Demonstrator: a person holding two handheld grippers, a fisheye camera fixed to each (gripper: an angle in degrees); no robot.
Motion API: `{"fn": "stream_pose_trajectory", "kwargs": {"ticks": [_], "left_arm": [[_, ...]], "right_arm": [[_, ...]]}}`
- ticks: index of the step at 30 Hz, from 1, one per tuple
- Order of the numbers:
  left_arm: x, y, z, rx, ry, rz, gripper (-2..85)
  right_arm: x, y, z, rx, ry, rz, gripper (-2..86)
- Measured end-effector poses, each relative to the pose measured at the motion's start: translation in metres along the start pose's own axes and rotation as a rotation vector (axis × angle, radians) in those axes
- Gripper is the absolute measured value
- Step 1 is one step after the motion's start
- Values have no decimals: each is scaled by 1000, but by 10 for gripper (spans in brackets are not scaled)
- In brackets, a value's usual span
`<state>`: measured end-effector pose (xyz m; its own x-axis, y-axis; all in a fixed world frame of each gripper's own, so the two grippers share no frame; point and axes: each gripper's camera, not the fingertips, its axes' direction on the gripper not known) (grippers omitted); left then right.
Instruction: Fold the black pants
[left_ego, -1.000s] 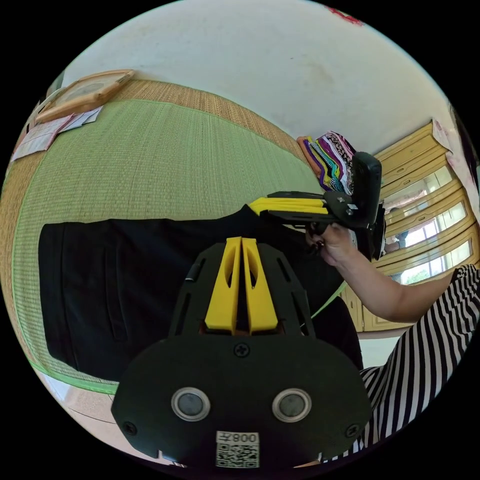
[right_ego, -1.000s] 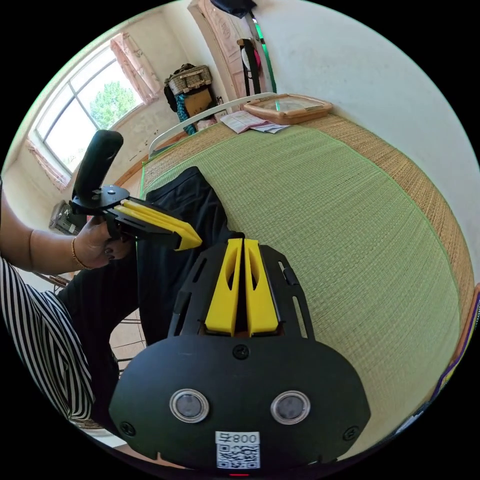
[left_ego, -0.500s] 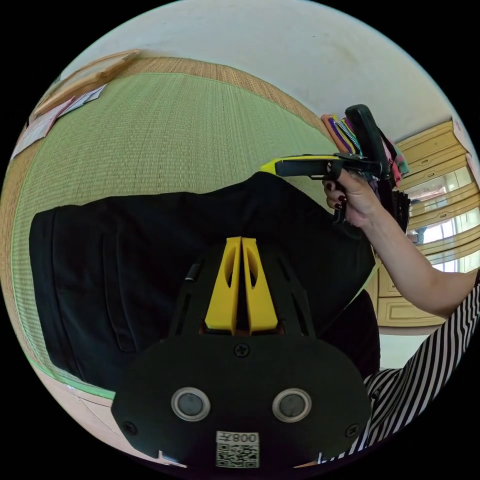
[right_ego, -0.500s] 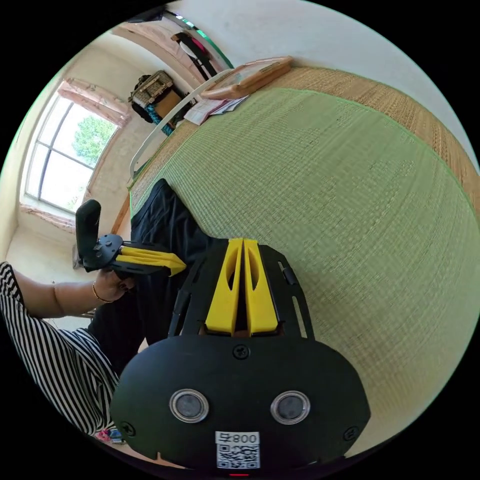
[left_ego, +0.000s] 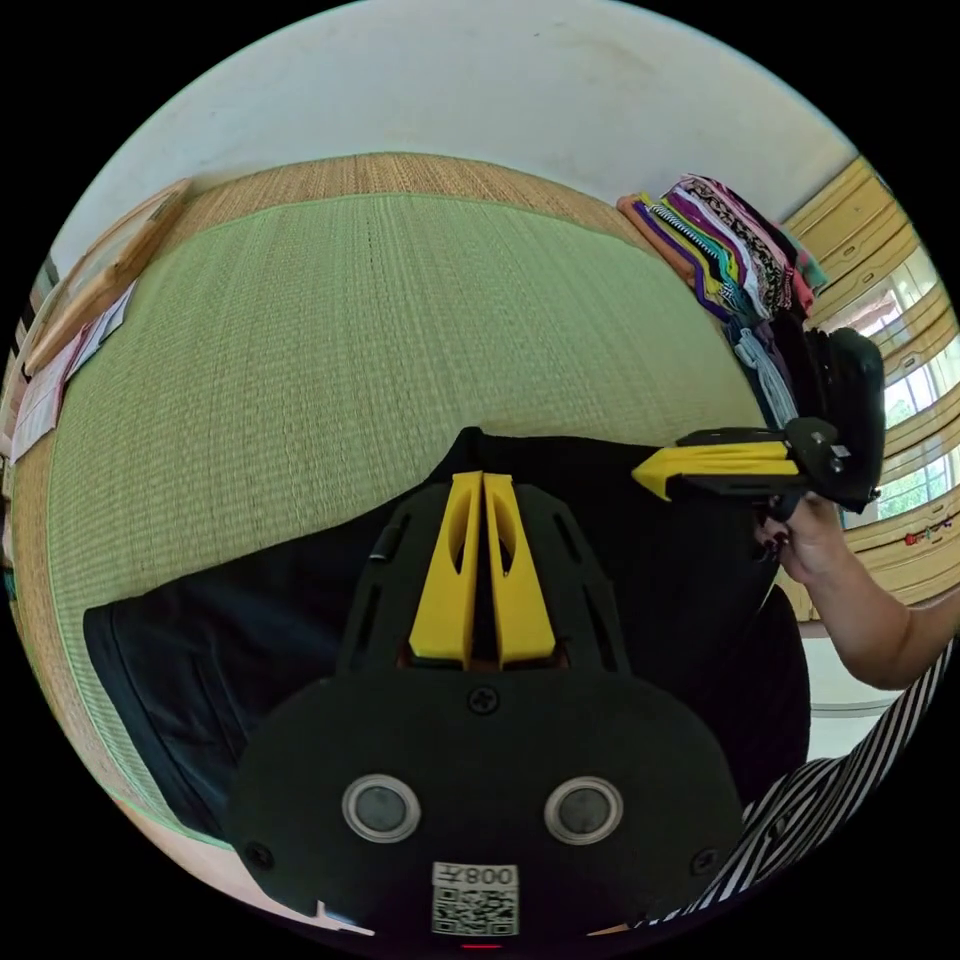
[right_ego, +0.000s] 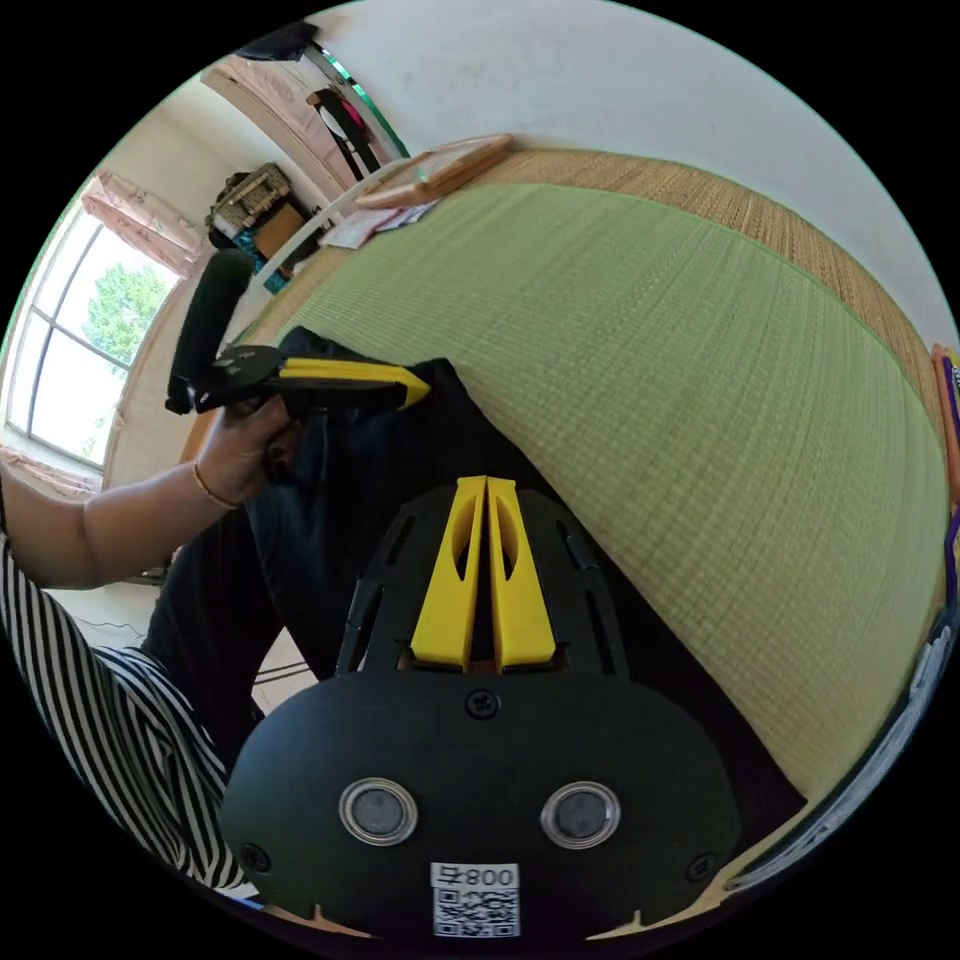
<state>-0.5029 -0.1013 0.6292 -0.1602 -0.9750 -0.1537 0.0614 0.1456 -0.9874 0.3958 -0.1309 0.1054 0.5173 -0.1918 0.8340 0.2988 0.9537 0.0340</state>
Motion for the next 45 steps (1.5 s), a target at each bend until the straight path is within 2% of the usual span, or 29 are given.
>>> {"fn": "stream_pose_trajectory", "kwargs": {"ticks": [3, 7, 10, 13, 16, 19, 22, 26, 32, 37, 40, 45], "left_arm": [[-6, -2, 6, -24, 14, -11, 1], [-5, -3, 7, 5, -13, 3, 2], [-11, -7, 31, -65, -27, 10, 2], [-22, -10, 36, -65, 5, -17, 2], [-26, -3, 31, -8, -6, -8, 1], [-35, 3, 49, -87, -2, -11, 1], [-50, 19, 48, -69, 28, -49, 0], [-79, 62, 27, -35, -3, -110, 1], [-131, 135, 39, -129, -123, -246, 0], [-164, 153, 63, -125, -36, -325, 0], [-156, 151, 73, -109, -66, -245, 0], [-127, 136, 117, -108, 78, -88, 1]], "right_arm": [[2, 6, -5, 23, -59, 49, 1], [-12, 15, -34, 87, -20, 54, 0], [-12, 26, -31, 37, 18, 98, 1], [-7, 36, -33, 45, -48, 153, 1], [-16, 44, -50, 85, -22, 163, 1], [-17, 55, -54, 62, -9, 199, 1], [-10, 69, -59, 73, -72, 269, 1], [-28, 90, -95, 159, -30, 269, 1], [-45, 132, -101, 97, 1, 327, 1], [-57, 158, -101, 48, -5, 384, 1], [-74, 168, -122, 100, 43, 372, 1], [-74, 192, -132, 127, 51, 437, 2]]}}
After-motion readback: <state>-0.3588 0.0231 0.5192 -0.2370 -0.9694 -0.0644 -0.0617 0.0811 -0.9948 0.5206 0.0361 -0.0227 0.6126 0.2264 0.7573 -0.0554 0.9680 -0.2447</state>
